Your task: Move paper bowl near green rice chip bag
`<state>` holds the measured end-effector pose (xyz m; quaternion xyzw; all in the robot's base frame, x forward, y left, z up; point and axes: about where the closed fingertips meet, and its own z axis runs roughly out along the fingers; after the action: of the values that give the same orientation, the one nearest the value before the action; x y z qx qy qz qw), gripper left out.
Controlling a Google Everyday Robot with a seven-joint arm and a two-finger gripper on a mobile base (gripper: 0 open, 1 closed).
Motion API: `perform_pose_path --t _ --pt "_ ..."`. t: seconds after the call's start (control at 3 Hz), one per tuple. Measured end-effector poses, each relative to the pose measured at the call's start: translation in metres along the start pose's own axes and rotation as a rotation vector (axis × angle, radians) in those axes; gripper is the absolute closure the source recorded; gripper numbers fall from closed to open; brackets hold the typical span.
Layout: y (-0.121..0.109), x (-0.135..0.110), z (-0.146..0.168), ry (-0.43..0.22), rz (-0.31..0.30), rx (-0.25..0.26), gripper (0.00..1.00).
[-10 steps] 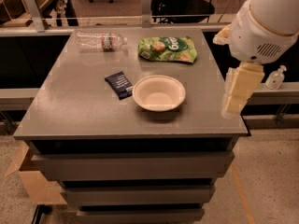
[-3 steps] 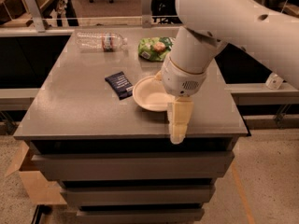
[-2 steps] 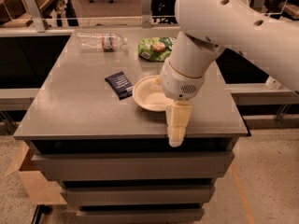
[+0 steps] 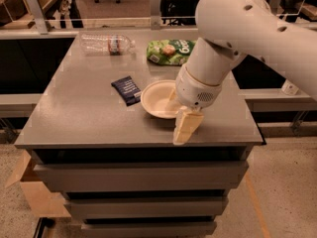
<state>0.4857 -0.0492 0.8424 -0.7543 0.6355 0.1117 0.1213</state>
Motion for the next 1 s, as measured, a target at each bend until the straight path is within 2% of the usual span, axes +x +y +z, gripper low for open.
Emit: perform_pose_path --t 0.67,1.0 --pt "-0.005 0.012 -0.017 -0.064 0.043 0.049 0.87" --pt "-0.006 0.019 -0.029 -0.089 0.067 0.092 1.0"
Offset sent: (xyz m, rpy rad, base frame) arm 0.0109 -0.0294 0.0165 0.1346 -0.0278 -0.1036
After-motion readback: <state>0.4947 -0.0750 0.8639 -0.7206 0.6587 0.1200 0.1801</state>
